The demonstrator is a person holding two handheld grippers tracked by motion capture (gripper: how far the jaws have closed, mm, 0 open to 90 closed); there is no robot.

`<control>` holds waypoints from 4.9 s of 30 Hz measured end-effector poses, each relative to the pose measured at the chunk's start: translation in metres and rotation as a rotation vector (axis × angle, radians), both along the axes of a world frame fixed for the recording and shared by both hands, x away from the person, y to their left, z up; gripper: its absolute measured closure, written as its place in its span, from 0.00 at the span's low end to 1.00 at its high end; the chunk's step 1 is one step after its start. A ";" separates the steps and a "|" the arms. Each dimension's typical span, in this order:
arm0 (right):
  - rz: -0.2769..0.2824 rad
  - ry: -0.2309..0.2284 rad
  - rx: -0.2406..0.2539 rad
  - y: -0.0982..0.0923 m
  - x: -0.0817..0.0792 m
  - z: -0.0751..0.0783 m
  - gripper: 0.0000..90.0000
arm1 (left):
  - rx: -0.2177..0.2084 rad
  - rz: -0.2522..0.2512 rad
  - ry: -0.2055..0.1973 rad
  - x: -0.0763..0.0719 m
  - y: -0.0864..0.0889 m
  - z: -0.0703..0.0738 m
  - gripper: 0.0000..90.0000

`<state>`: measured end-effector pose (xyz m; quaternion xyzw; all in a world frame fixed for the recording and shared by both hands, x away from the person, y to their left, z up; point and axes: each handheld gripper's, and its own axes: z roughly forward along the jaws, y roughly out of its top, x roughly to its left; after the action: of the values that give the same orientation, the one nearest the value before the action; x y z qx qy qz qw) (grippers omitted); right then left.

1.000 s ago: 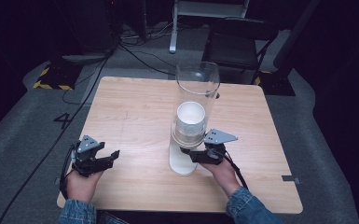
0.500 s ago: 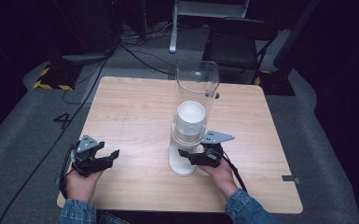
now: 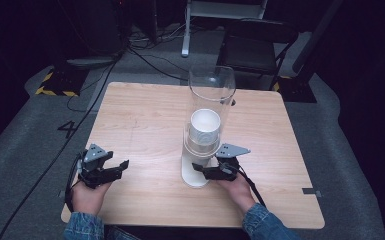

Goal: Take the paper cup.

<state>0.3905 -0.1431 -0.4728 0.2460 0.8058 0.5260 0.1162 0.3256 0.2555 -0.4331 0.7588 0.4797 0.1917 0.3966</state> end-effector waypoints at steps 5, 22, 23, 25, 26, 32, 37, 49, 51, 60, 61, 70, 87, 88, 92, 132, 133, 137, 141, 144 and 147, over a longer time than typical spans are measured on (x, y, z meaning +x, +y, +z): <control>-0.012 0.003 -0.045 0.001 -0.001 -0.007 0.37 | 0.000 -0.004 0.002 0.002 -0.001 0.000 0.36; 0.001 0.088 -0.099 0.001 -0.004 -0.019 0.37 | -0.001 -0.016 0.008 0.009 -0.003 -0.002 0.36; 0.002 0.088 -0.102 0.002 -0.005 -0.019 0.37 | -0.001 -0.016 0.007 0.009 -0.003 -0.002 0.36; 0.000 0.099 -0.114 0.002 -0.005 -0.020 0.37 | 0.000 -0.019 0.007 0.011 -0.004 -0.002 0.36; 0.000 0.110 -0.113 0.002 -0.005 -0.021 0.37 | -0.001 -0.020 0.007 0.011 -0.005 -0.002 0.36; -0.012 0.117 -0.112 -0.001 -0.006 -0.020 0.37 | -0.001 -0.026 0.011 0.014 -0.008 -0.002 0.36; -0.025 0.109 -0.131 -0.006 -0.010 -0.018 0.37 | -0.001 -0.035 0.009 0.019 -0.011 -0.003 0.36; -0.067 0.097 -0.161 -0.027 -0.019 -0.015 0.37 | -0.006 -0.073 0.015 0.035 -0.023 -0.004 0.36; -0.076 0.094 -0.163 -0.031 -0.021 -0.014 0.37 | -0.008 -0.075 0.020 0.038 -0.026 -0.005 0.36; -0.113 0.090 -0.162 -0.048 -0.028 -0.011 0.37 | -0.010 -0.095 0.018 0.049 -0.033 -0.004 0.36; -0.114 0.090 -0.161 -0.050 -0.028 -0.010 0.37 | -0.008 -0.095 0.019 0.050 -0.034 -0.004 0.37; -0.138 0.075 -0.146 -0.065 -0.033 -0.001 0.37 | -0.007 -0.108 0.017 0.055 -0.039 -0.004 0.37; -0.248 0.045 -0.081 -0.089 -0.012 0.019 0.37 | -0.020 -0.066 0.015 0.041 -0.029 -0.005 0.34; -0.258 0.028 -0.079 -0.090 -0.011 0.020 0.37 | -0.018 -0.065 0.018 0.039 -0.028 -0.005 0.34; -0.293 -0.004 -0.063 -0.094 -0.003 0.022 0.37 | -0.013 -0.051 0.023 0.034 -0.025 -0.006 0.34; -0.412 0.049 -0.114 -0.081 0.069 -0.027 0.37 | 0.012 0.054 0.037 -0.017 0.013 -0.014 0.34; -0.407 0.053 -0.125 -0.081 0.069 -0.027 0.36 | 0.014 0.052 0.036 -0.017 0.013 -0.014 0.34; -0.404 0.063 -0.149 -0.080 0.068 -0.028 0.36 | 0.009 0.052 0.039 -0.016 0.011 -0.014 0.34; -0.409 0.097 -0.150 -0.081 0.068 -0.028 0.36 | 0.015 0.041 0.042 -0.014 0.011 -0.014 0.34; -0.413 0.122 -0.149 -0.083 0.068 -0.028 0.35 | 0.012 0.039 0.042 -0.013 0.009 -0.014 0.34; -0.404 0.136 -0.159 -0.084 0.067 -0.029 0.33 | 0.011 0.033 0.046 -0.011 0.008 -0.014 0.34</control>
<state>0.4579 -0.2275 -0.5017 0.4274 0.7851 0.4090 0.1835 0.3142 0.2637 -0.4471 0.7571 0.5003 0.1834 0.3778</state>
